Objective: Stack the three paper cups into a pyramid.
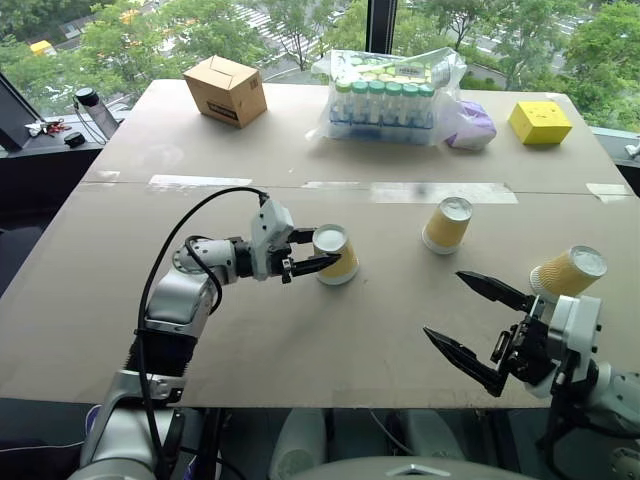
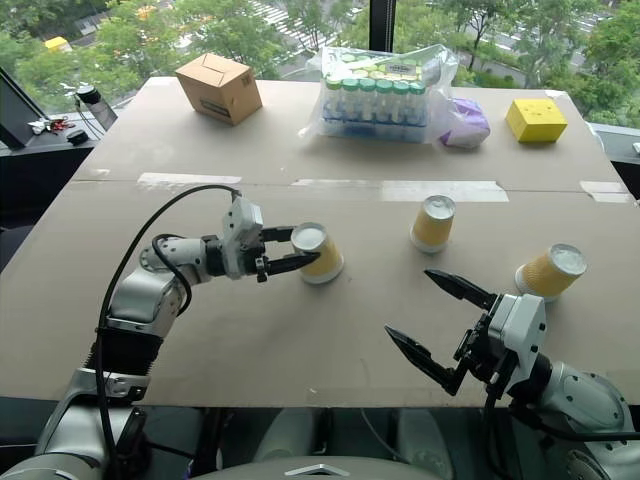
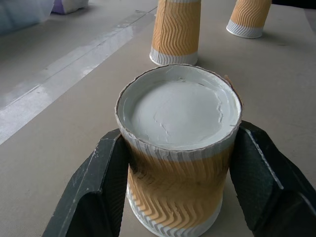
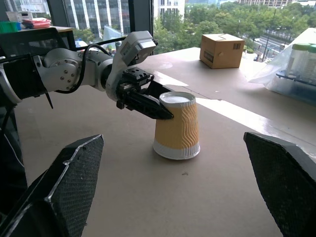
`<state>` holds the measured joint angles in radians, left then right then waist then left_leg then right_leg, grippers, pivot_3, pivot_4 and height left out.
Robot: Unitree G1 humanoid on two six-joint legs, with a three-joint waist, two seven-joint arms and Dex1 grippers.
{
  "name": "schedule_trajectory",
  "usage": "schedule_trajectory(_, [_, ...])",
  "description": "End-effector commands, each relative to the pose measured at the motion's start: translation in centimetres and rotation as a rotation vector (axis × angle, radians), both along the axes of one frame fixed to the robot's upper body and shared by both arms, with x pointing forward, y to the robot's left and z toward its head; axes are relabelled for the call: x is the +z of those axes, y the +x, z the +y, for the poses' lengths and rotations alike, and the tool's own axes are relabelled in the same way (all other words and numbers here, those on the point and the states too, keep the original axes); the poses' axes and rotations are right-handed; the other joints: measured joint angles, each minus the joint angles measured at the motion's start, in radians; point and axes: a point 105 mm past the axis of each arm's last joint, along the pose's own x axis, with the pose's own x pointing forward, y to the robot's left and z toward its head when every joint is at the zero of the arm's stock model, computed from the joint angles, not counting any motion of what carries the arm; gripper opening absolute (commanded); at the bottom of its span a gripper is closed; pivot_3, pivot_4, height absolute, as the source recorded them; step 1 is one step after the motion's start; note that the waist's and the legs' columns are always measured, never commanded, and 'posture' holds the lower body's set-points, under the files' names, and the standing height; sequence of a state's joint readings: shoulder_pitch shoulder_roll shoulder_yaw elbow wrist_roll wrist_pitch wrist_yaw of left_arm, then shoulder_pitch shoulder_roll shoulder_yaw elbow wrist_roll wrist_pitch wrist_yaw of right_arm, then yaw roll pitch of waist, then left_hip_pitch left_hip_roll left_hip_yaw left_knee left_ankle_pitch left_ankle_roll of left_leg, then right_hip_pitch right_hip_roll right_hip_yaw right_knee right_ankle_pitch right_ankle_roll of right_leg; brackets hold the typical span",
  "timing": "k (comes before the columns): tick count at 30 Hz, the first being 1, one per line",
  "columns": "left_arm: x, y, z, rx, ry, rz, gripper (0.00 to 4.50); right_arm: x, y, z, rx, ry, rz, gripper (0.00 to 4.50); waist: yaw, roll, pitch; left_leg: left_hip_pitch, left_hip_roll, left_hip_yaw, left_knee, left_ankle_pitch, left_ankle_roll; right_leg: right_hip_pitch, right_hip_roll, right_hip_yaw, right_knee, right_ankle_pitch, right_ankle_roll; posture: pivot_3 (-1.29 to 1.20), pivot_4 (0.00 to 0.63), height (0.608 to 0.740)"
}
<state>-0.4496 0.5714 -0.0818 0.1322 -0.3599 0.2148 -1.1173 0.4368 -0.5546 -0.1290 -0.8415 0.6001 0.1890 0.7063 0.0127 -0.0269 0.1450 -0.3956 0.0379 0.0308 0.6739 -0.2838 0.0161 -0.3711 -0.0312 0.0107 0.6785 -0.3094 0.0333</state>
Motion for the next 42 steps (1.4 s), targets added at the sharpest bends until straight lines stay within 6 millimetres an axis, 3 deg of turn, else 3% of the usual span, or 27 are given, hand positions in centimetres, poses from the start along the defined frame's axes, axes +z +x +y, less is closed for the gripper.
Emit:
schedule_trajectory(1, [0.3,0.7,-0.4,0.006,-0.003,-0.048,2.41,1.1,-0.5,-0.1,-0.022,-0.006,-0.061,4.50,0.002,0.000,0.000,0.000,0.000,0.000,0.000,0.000,0.000,0.000,0.000,0.000,0.000,0.000,0.000,0.00,0.150,0.740])
schedule_trajectory(17, [-0.5,2.6,-0.2,0.099,0.020,-0.057,2.41,0.7,-0.6,-0.4,-0.047,-0.025,-0.055,4.50,0.000,0.000,-0.001,0.000,0.000,0.000,0.002,0.000,0.000,0.001,0.000,0.000,0.001,0.000,0.000,0.00,0.150,0.740])
schedule_trajectory(22, [-0.4,2.7,-0.4,0.098,-0.015,-0.035,4.32,0.4,-0.2,-0.7,-0.093,-0.037,-0.040,4.50,0.000,0.001,-0.001,0.000,0.000,0.000,0.002,0.000,0.000,0.001,0.000,0.000,0.002,0.000,0.000,0.00,0.150,0.740])
schedule_trajectory(27, [0.2,2.2,0.2,0.100,-0.049,-0.023,4.47,0.5,0.8,-1.3,-0.153,-0.043,-0.050,4.50,-0.002,0.001,-0.001,0.000,0.000,0.000,0.002,0.000,0.000,0.001,0.000,0.000,0.001,0.000,0.000,0.00,0.150,0.740])
schedule_trajectory(36, [3.3,-2.5,3.8,0.072,-0.104,-0.002,4.47,0.4,6.1,-5.7,-0.506,-0.129,-0.043,4.50,-0.015,0.002,0.000,0.000,0.001,-0.001,0.002,0.000,-0.001,0.000,-0.004,0.000,0.001,0.000,0.000,0.00,0.150,0.740])
schedule_trajectory(39, [3.8,-4.9,3.7,0.024,-0.106,0.022,4.47,0.4,7.9,-8.5,-0.679,-0.161,-0.049,4.50,-0.016,0.002,0.000,-0.001,0.000,0.000,0.002,0.000,-0.001,0.000,-0.004,0.000,0.001,0.000,0.000,0.00,0.150,0.740])
schedule_trajectory(42, [5.1,-7.9,2.2,-0.110,-0.157,0.039,4.47,1.5,9.2,-11.9,-0.901,-0.113,-0.066,4.50,-0.014,0.003,0.000,-0.001,0.001,0.000,0.002,0.000,-0.001,0.000,-0.004,0.000,0.000,0.000,0.000,0.00,0.150,0.740])
